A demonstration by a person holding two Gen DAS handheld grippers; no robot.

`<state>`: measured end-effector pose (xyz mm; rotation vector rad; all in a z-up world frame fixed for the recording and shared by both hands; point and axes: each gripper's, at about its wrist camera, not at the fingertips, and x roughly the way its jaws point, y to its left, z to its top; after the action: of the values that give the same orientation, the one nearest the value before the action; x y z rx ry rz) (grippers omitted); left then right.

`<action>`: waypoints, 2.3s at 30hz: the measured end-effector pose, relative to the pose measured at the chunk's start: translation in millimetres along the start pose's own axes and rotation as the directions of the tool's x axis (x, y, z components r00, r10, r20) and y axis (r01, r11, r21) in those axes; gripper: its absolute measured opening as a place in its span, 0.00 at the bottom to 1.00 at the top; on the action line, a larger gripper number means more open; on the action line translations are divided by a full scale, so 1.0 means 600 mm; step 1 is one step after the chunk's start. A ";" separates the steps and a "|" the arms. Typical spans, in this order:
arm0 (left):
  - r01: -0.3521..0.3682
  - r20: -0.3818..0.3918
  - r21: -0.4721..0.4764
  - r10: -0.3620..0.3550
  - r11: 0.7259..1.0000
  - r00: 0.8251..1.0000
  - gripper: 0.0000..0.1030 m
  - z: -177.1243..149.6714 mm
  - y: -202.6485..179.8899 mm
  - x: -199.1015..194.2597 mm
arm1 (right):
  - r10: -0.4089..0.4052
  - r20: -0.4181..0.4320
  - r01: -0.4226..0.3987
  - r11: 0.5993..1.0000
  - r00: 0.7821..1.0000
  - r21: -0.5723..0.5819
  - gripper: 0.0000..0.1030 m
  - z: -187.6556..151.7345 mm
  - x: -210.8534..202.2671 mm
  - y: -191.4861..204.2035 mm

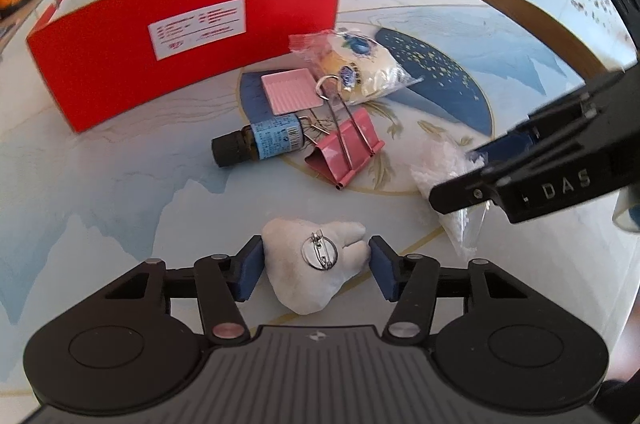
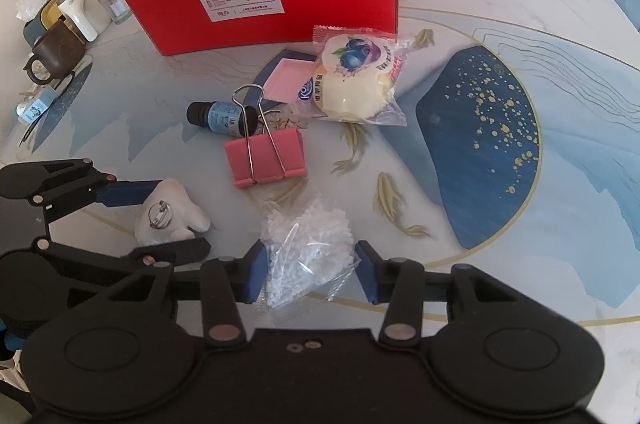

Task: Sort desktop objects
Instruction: 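Grasp the white plush tooth with the left tool while the right tool grasps the clear bead bag, then carry the plush tooth and bead bag with both tools over the red box, then open the left tool to drop the plush tooth while the right tool releases the bead bag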

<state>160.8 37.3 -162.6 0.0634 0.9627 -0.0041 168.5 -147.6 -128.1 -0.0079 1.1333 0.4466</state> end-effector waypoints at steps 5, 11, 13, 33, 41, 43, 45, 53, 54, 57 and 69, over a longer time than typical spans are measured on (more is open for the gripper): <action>-0.006 0.007 -0.048 0.007 0.999 1.000 0.53 0.009 0.017 -0.010 | 0.006 -0.002 -0.006 1.000 1.000 0.009 0.41 0.003 -0.005 -0.004; 0.004 0.040 -0.108 0.001 0.994 0.999 0.53 0.023 0.038 -0.035 | 0.035 0.006 -0.035 0.998 0.999 0.053 0.40 0.013 -0.021 -0.014; -0.004 0.040 -0.125 0.009 0.992 0.999 0.53 0.030 0.045 -0.041 | 0.039 0.016 -0.039 0.998 0.999 0.056 0.40 0.019 -0.028 -0.013; -0.050 0.137 -0.238 0.084 0.970 0.987 0.53 0.165 0.122 -0.120 | 0.108 0.172 -0.113 0.993 0.979 0.023 0.41 0.162 -0.121 0.009; -0.097 0.193 -0.236 0.145 0.967 0.970 0.53 0.229 0.168 -0.133 | 0.111 0.228 -0.106 0.994 0.967 -0.037 0.41 0.237 -0.136 0.017; -0.108 0.202 -0.232 0.156 0.967 0.967 0.53 0.244 0.176 -0.133 | 0.114 0.239 -0.103 0.993 0.964 -0.058 0.41 0.256 -0.135 0.023; -0.121 0.208 -0.228 0.169 0.966 0.963 0.53 0.261 0.183 -0.130 | 0.109 0.252 -0.092 0.993 0.962 -0.077 0.41 0.274 -0.131 0.031; -0.141 0.207 -0.199 0.182 0.970 0.961 0.53 0.317 0.205 -0.096 | 0.109 0.291 -0.081 0.991 0.950 -0.107 0.41 0.345 -0.113 0.041; -0.144 0.204 -0.195 0.184 0.970 0.962 0.53 0.322 0.208 -0.090 | 0.110 0.290 -0.081 0.991 0.951 -0.108 0.41 0.354 -0.108 0.040; -0.148 0.182 -0.189 0.183 0.971 0.966 0.53 0.336 0.215 -0.064 | 0.095 0.284 -0.067 0.992 0.954 -0.109 0.41 0.373 -0.091 0.035; -0.178 0.103 -0.128 0.191 0.976 0.976 0.53 0.359 0.224 0.024 | 0.019 0.217 -0.002 0.997 0.976 -0.079 0.41 0.426 0.014 0.015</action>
<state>350.0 159.6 -44.5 0.0435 0.8372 0.2187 391.3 -77.9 -22.6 -0.0209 0.9001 0.4891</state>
